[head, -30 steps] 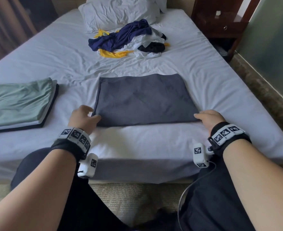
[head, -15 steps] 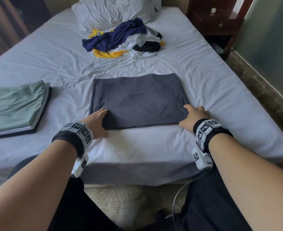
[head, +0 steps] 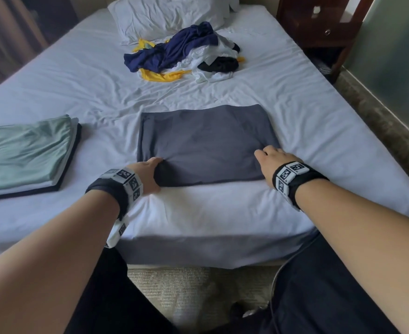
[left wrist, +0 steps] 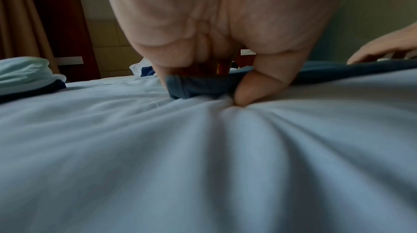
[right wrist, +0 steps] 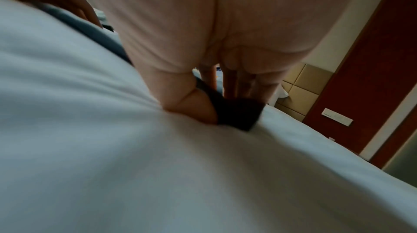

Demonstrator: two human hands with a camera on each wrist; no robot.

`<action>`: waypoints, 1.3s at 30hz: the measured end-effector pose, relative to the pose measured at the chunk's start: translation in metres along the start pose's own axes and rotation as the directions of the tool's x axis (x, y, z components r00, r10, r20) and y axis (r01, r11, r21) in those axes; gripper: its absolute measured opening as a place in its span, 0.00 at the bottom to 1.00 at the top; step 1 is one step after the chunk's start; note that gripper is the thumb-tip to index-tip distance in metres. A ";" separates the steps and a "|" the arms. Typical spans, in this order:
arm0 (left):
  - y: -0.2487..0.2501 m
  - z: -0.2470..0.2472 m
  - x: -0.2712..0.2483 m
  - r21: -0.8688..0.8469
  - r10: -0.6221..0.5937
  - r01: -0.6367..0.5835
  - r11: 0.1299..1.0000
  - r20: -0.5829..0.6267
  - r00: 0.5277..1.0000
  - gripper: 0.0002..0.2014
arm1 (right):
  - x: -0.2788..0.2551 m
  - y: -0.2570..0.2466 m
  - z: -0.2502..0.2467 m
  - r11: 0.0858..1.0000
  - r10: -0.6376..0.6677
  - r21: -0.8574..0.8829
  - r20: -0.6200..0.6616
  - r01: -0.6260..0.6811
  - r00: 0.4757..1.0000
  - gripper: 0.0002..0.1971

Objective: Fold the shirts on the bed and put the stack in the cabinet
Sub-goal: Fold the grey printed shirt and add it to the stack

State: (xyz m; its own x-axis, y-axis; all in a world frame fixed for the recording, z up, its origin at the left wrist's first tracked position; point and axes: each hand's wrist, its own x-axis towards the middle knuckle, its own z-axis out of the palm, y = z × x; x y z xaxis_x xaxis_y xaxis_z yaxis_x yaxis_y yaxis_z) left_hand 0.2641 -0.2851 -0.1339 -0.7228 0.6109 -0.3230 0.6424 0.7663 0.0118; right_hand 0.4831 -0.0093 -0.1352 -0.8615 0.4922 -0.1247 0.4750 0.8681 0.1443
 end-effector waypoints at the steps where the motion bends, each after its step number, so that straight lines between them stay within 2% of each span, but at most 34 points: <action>1: 0.000 0.000 0.001 0.006 0.004 -0.004 1.000 -0.012 1.000 0.42 | 0.002 0.002 0.000 1.000 0.003 -0.015 -0.016 -0.004 1.000 0.19; 8: -0.007 -0.003 0.005 -0.101 -0.043 0.030 0.994 -0.133 0.990 0.26 | 0.007 0.014 -0.009 0.995 0.067 0.071 -0.036 -0.064 0.997 0.14; 11: -0.010 -0.019 -0.003 -0.110 -0.020 -0.004 0.994 -0.213 0.977 0.21 | 0.003 0.023 -0.030 0.996 0.071 0.066 -0.063 -0.066 0.996 0.15; 14: -0.020 -0.045 -0.024 -0.195 -0.033 -0.030 0.980 -0.309 0.951 0.15 | -0.008 0.030 -0.066 0.996 0.070 0.062 -0.129 -0.062 0.989 0.11; 17: -0.027 -0.082 -0.049 -0.294 -0.063 -0.079 0.953 -0.446 0.893 0.10 | -0.025 0.034 -0.112 0.991 0.114 0.087 -0.207 -0.098 0.972 0.05; 19: -0.028 -0.113 -0.070 -0.364 -0.105 -0.107 0.925 -0.516 0.850 0.10 | -0.040 0.039 -0.146 0.979 0.173 0.147 -0.255 -0.139 0.951 0.06; 22: -0.030 -0.161 -0.101 -0.473 -0.186 -0.186 0.861 -0.634 0.751 0.12 | -0.059 0.047 -0.197 0.965 0.216 0.222 -0.356 -0.143 0.909 0.08; 24: -0.032 -0.187 -0.118 -0.482 -0.209 -0.233 0.845 -0.697 0.686 0.07 | -0.068 0.051 -0.225 0.966 0.227 0.209 -0.395 -0.153 0.890 0.10; 26: -0.034 -0.204 -0.131 -0.477 -0.213 -0.247 0.843 -0.719 0.662 0.07 | -0.075 0.051 -0.243 0.970 0.216 0.188 -0.398 -0.151 0.892 0.11; 28: -0.035 -0.207 -0.136 -0.498 -0.224 -0.250 0.830 -0.709 0.669 0.06 | -0.077 0.052 -0.246 0.974 0.208 0.169 -0.387 -0.153 0.898 0.13; 30: -0.039 -0.199 -0.128 -0.570 -0.258 -0.264 0.778 -0.673 0.693 0.07 | -0.074 0.051 -0.236 0.973 0.207 0.168 -0.341 -0.157 0.917 0.14; 34: -0.051 -0.159 -0.097 -0.665 -0.305 -0.188 0.723 -0.551 0.776 0.11 | -0.054 0.051 -0.188 0.957 0.232 0.222 -0.201 -0.186 0.952 0.18; 37: -0.055 -0.125 -0.067 -0.768 -0.324 -0.129 0.627 -0.408 0.853 0.14 | -0.033 0.050 -0.149 0.940 0.263 0.247 -0.090 -0.234 0.960 0.13; 39: -0.057 -0.109 -0.038 -0.828 -0.338 -0.081 0.554 -0.313 0.888 0.18 | -0.015 0.051 -0.128 0.934 0.269 0.255 -0.050 -0.248 0.962 0.11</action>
State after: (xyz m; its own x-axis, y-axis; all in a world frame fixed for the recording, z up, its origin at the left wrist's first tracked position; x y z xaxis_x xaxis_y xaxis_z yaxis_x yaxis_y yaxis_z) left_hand 0.2270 -0.3304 -0.0190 -0.9383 0.3457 0.0054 0.2036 0.5399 0.8168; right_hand 0.4967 0.0192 -0.0001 -0.7095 0.7039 -0.0316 0.7037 0.7055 -0.0847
